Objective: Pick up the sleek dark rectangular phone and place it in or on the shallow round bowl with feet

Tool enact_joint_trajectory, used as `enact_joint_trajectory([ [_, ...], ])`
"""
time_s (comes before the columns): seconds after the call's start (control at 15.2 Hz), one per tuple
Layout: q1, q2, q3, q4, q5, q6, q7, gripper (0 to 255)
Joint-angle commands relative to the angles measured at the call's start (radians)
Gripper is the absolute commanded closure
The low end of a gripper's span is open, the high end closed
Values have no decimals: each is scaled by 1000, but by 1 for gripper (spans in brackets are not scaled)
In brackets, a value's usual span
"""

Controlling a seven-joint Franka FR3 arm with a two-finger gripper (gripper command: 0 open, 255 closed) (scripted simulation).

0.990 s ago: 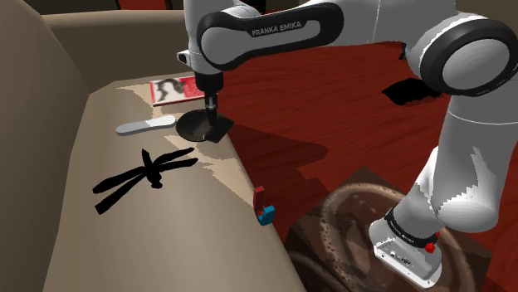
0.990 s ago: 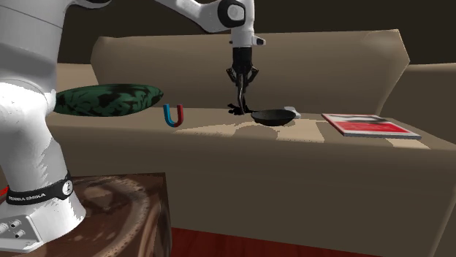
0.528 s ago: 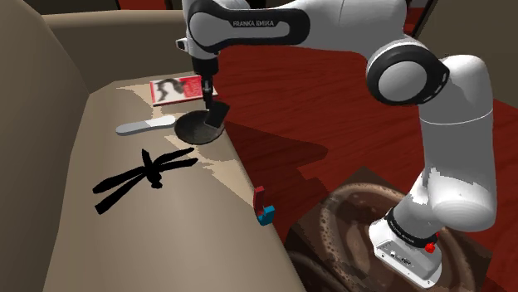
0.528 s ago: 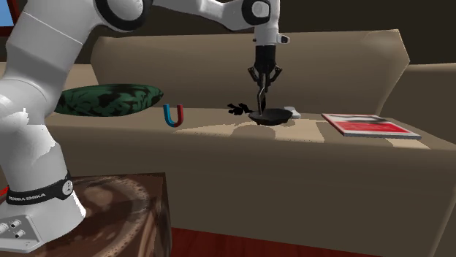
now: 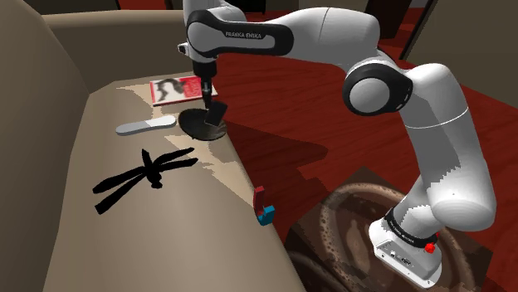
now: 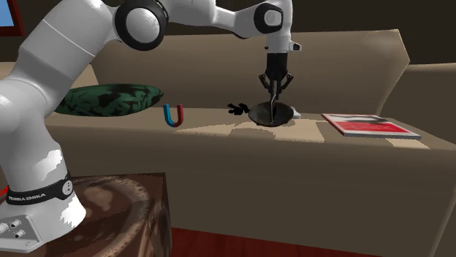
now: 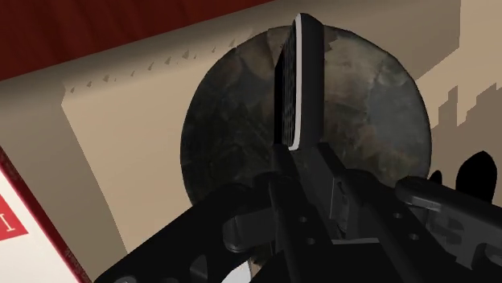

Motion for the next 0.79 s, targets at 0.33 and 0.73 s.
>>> enact_joint_trajectory([
  [0.33,-7,-10,0,-111,0,101,3,255],
  [0.73,-9,-10,0,-145,-1,134,4,255],
])
